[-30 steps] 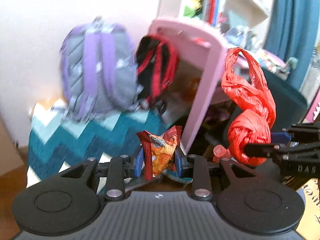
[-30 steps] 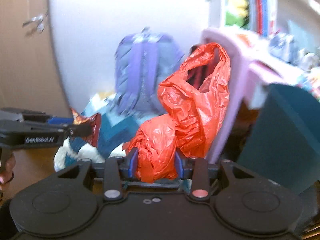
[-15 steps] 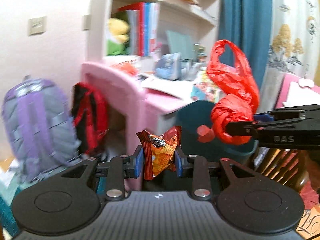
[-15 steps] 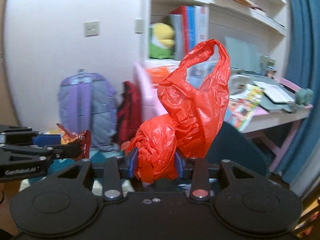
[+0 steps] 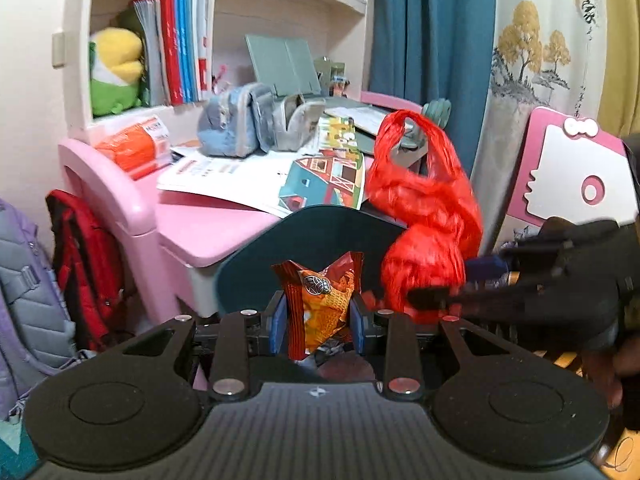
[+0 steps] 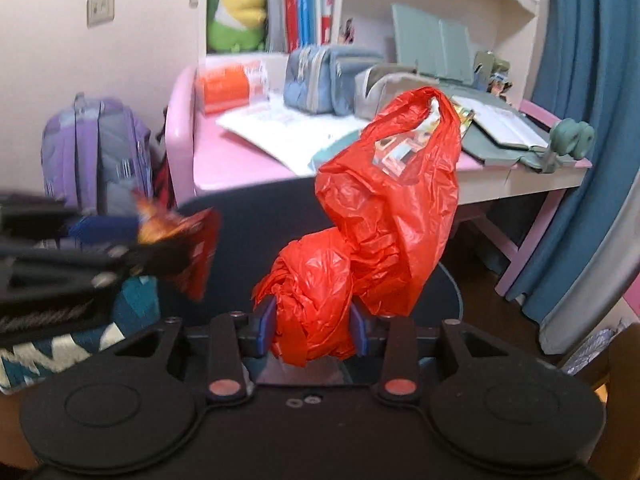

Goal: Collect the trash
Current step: 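Carry snack wrapper with left tool while right tool carries red bag to bin, then open both tools over the teal bin, dropping wrapper and red bag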

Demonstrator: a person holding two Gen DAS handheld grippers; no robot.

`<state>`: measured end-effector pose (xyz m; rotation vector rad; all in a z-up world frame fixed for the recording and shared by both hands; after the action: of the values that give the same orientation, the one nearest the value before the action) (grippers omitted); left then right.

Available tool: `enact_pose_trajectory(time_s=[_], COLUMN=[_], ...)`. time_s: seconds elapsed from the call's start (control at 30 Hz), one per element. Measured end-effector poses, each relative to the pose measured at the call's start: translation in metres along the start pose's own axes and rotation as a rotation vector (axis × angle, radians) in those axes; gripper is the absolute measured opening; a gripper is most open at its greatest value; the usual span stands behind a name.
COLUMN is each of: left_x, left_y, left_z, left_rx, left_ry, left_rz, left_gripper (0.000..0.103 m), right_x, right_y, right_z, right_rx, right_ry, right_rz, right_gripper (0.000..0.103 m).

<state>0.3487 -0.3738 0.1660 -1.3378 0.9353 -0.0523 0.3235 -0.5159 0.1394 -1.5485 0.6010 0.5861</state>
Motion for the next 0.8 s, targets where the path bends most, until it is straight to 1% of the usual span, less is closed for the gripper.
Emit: enact_pose_trajectory(time_s=[0.2, 0.4, 0.5, 0.6, 0.7, 0.77, 0.8], left_x=[0.046, 0.078, 0.087, 0.090, 0.092, 0.092, 0.092], left_y=[-0.005, 0.005, 0.010, 0.011, 0.009, 0.009, 0.009], left_z=[-0.008, -0.006, -0.003, -0.004, -0.004, -0.006, -0.007], left_rx=[0.016, 0.014, -0.001, 0.020, -0.004, -0.005, -0.001], left_ry=[0.002, -0.006, 0.000, -0.019, 0.008, 0.017, 0.018], left_rz=[0.069, 0.149, 0.178, 0.178, 0.189, 0.196, 0.197], left_gripper=[0.031, 0.031, 0.031, 0.031, 0.031, 0.032, 0.032], right_x=[0.017, 0.028, 0.034, 0.038, 0.036, 0.034, 0.033], right_y=[0.003, 0.005, 0.006, 0.007, 0.008, 0.009, 0.009], right_z=[0.000, 0.000, 0.000, -0.001, -0.002, -0.003, -0.004], right_rx=[-0.046, -0.058, -0.051, -0.037, -0.031, -0.022, -0.019], right_ry=[0.006, -0.014, -0.032, -0.052, -0.055, -0.061, -0.061], right_rz=[0.062, 0.097, 0.120, 0.141, 0.135, 0.127, 0.124], right_gripper=[0.036, 0.037, 0.038, 0.039, 0.041, 0.046, 0.046])
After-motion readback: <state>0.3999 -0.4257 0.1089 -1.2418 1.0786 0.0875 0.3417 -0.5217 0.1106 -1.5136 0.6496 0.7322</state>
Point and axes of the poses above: each gripper's, at about its wrist camera, not at the fingertips, and x roughly the way its jaws point, z to its left, y to its underside, the point moved 3 cm from there along x, roughly the way its jaws point
